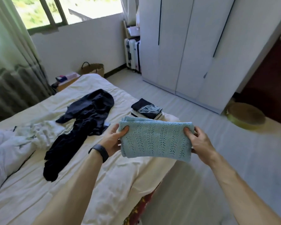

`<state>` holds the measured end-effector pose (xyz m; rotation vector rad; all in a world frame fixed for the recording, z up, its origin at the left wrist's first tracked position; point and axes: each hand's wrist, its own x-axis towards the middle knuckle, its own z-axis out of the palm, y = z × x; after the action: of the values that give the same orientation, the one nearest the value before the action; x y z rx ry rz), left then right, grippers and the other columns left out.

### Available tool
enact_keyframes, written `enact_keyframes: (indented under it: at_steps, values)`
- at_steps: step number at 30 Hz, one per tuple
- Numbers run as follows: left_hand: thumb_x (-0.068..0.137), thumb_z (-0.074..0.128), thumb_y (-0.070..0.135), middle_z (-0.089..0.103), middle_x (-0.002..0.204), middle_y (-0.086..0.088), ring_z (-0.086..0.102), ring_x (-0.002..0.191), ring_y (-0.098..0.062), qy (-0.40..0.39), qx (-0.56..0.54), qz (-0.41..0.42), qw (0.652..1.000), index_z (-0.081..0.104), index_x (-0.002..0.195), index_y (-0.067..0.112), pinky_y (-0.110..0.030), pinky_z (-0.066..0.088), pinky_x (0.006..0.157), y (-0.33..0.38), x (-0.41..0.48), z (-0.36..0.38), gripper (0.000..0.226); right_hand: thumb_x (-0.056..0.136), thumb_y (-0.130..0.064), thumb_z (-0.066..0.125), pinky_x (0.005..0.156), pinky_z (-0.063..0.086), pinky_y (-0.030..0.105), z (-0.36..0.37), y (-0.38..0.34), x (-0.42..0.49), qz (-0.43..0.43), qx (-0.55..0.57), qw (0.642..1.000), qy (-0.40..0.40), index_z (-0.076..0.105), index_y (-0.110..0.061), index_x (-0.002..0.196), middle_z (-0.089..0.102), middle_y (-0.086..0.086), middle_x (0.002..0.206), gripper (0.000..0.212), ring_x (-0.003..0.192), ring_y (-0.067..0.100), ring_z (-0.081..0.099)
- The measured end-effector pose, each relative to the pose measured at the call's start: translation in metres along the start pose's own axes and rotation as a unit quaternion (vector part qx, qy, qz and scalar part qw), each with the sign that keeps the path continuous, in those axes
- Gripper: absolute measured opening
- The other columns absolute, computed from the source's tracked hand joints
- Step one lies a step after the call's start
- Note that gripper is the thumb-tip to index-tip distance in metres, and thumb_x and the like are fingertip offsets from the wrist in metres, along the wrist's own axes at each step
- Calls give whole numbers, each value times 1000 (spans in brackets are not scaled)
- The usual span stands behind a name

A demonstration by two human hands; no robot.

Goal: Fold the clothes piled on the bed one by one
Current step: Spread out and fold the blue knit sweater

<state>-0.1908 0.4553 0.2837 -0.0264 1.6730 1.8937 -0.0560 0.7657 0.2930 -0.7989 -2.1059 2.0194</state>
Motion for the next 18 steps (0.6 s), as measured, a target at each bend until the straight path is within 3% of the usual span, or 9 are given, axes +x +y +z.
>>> enact_keyframes:
  at_steps: [3, 7, 12, 18]
  values:
    - [76, 84, 43, 73, 112, -4, 72, 88, -21, 5, 17, -16, 1000, 69, 115, 36, -39, 58, 70, 8, 38, 12, 42, 102, -36, 60, 73, 60, 49, -10, 1, 34, 10, 4, 1000, 8, 63, -23, 107, 72, 7, 103, 14, 81, 17, 69]
    - [74, 79, 54, 74, 109, 1, 74, 86, -19, -8, 35, -46, 998, 68, 115, 44, -42, 57, 71, 22, 103, 22, 43, 102, -39, 59, 61, 58, 37, -5, 0, 96, 13, 8, 1000, 27, 61, -26, 109, 71, 5, 104, 15, 80, 15, 71]
    - [78, 70, 57, 75, 109, 6, 72, 100, -24, -13, 63, -105, 992, 67, 111, 54, -48, 59, 72, 44, 175, 30, 33, 103, -42, 57, 68, 58, 36, 7, -6, 170, 27, 11, 999, 25, 61, -28, 107, 70, 5, 107, 16, 88, 18, 70]
    - [94, 63, 47, 69, 119, 1, 66, 108, -27, 39, 71, -159, 984, 62, 120, 45, -45, 59, 73, 57, 251, 24, 26, 102, -43, 57, 69, 60, 44, 22, 3, 250, 88, 6, 996, -1, 61, -34, 104, 70, 5, 108, 11, 90, 21, 71]
